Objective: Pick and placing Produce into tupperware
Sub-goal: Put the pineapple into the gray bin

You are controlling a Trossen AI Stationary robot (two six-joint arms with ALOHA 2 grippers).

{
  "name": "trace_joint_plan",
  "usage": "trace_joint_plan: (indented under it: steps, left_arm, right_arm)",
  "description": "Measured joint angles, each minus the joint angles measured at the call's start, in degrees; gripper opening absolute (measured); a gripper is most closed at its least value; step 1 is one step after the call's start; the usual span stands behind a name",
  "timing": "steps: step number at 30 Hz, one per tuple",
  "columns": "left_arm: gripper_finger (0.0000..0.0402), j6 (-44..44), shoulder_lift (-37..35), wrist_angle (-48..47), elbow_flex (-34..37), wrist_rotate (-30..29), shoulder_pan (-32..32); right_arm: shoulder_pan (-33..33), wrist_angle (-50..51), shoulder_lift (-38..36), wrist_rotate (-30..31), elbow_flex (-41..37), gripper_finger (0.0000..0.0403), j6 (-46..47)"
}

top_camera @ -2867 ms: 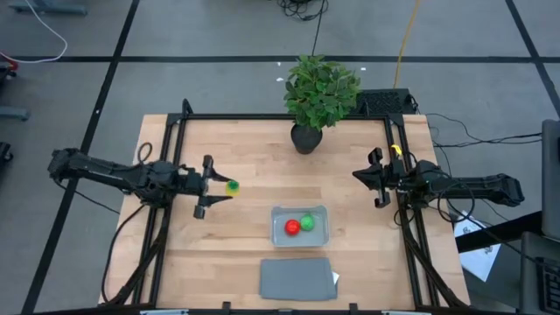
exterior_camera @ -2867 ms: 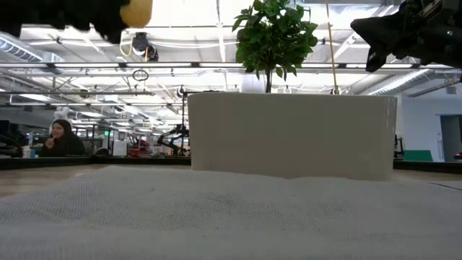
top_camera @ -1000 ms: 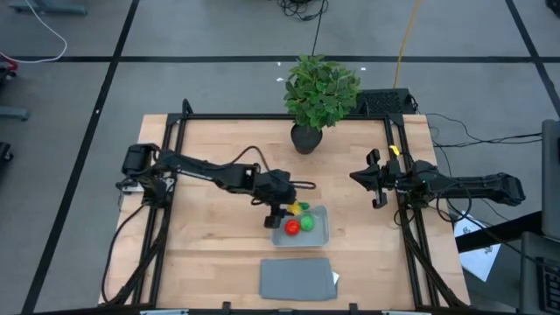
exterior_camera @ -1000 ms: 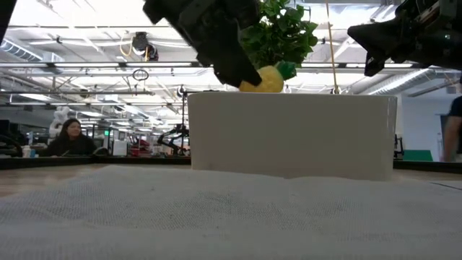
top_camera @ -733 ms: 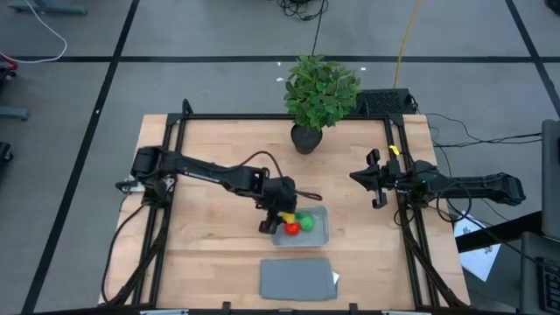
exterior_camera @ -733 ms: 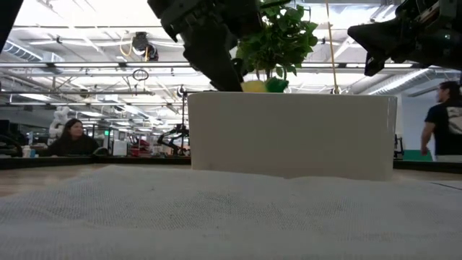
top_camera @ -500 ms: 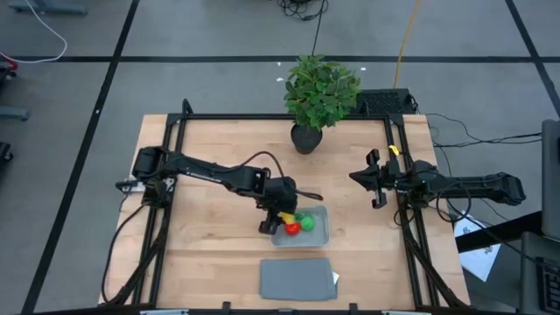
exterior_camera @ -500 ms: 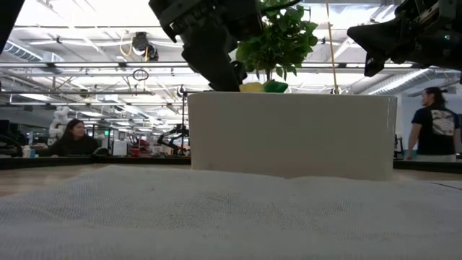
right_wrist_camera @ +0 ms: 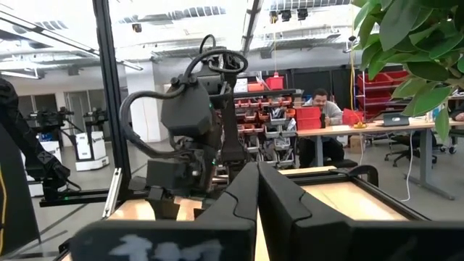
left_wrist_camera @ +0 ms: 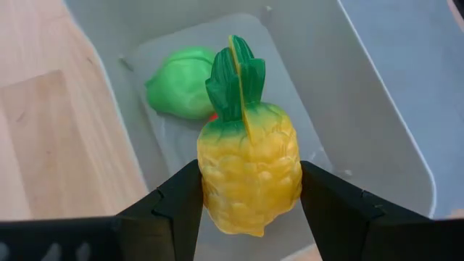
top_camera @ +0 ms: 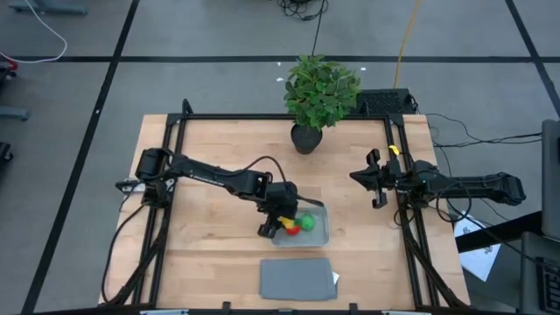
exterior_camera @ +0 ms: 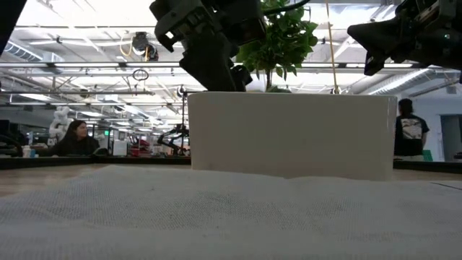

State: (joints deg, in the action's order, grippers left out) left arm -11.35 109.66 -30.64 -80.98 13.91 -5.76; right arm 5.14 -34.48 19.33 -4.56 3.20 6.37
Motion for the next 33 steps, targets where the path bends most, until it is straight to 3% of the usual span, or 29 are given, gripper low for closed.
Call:
trace_joint_plan:
  steps: [29,33]
  left_arm:
    - [0.0205,-3.6,5.4,-0.7,0.0,1.0,0.0]
    - [0.0220,-3.5,5.4,-0.8,0.0,1.0,0.0]
  right_arm:
    - [0.0,0.0,0.4,0.0,0.0,0.0000,0.0]
    - [0.0,0.0,0.4,0.0,0.0,0.0000,0.0]
